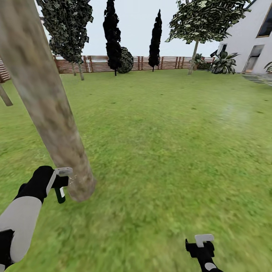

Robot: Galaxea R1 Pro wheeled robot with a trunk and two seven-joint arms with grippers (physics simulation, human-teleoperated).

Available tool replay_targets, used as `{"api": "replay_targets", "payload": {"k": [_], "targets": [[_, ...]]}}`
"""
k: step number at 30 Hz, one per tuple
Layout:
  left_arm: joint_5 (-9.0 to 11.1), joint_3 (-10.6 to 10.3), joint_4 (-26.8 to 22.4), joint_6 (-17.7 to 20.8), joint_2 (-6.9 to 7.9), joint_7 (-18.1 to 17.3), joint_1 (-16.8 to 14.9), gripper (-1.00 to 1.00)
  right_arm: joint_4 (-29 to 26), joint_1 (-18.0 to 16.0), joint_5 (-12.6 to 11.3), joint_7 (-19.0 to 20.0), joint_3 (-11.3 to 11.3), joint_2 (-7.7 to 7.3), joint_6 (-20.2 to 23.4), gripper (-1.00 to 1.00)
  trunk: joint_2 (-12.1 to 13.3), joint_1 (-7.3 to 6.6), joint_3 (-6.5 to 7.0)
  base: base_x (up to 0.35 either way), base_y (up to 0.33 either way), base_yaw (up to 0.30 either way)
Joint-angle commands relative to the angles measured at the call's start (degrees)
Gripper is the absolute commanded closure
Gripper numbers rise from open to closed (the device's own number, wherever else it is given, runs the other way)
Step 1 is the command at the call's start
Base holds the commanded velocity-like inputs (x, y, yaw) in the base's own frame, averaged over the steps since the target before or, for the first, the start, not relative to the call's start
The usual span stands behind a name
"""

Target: In the garden, pick up the pesticide atomizer on the floor and spray pesticide onto both trees until each tree trunk is fully covered.

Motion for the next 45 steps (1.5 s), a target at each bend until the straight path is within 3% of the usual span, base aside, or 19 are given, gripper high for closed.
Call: {"api": "replay_targets", "payload": {"k": [1, 9, 23, 32, 45], "targets": [[-0.64, 0.20, -0.08, 0.26, -0.03, -0.58, -0.01, 1.00, -0.02, -0.02, -0.57, -0.04, 0.50, 0.00, -0.14, -1.00, -0.02, 0.00, -0.05, 0.097, -0.263, 0.000], [-0.64, 0.20, -0.10, 0.25, -0.11, -0.56, -0.02, 1.00, -0.09, -0.02, -0.57, 0.02, 0.50, 0.08, -0.14, -1.00, -0.02, 0.00, -0.05, 0.095, -0.265, 0.012], [-0.82, 0.18, -0.17, 0.26, 0.13, -0.31, -0.96, 1.00, -0.09, -0.02, -0.57, 0.02, 0.50, 0.18, -0.14, -1.00, -0.02, 0.00, -0.05, 0.046, -0.271, 0.263], [-0.82, 0.15, -0.24, 0.36, -0.02, -0.06, -1.31, 1.00, -0.09, -0.02, -0.57, 0.02, 0.56, 0.18, -0.14, -1.00, -0.02, 0.00, -0.05, 0.226, -0.196, 0.070], [-0.92, 0.16, -1.31, 0.44, -0.03, -0.06, -1.02, 1.00, -0.14, -0.02, -0.57, 0.02, 0.59, 0.26, -0.14, -1.00, -0.02, 0.00, -0.05, 0.152, -0.237, 0.243]]}}
